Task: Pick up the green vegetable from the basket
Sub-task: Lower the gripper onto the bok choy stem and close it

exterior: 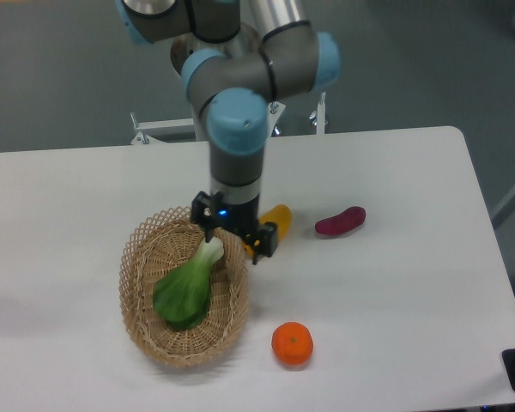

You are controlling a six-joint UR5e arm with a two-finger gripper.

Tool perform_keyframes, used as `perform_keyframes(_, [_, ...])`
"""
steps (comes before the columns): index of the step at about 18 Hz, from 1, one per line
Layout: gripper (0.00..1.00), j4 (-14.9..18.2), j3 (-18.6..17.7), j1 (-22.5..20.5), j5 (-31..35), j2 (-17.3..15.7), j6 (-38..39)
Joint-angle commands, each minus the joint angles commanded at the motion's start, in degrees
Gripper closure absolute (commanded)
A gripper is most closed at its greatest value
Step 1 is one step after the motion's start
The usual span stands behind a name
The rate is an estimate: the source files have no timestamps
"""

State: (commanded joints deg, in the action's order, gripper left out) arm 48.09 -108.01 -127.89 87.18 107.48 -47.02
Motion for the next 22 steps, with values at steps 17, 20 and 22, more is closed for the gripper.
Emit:
perform_keyframes(17, [0.0,-0.72,-2.02,2.2,0.18,3.09,3.25])
perform_keyframes(20, [0.03,-1.5,-1.67,2.29,2.98,3.7,3.08])
perform_keyframes(22, [0.2,-2.3,-1.67,2.56,4.05,3.79,3.08])
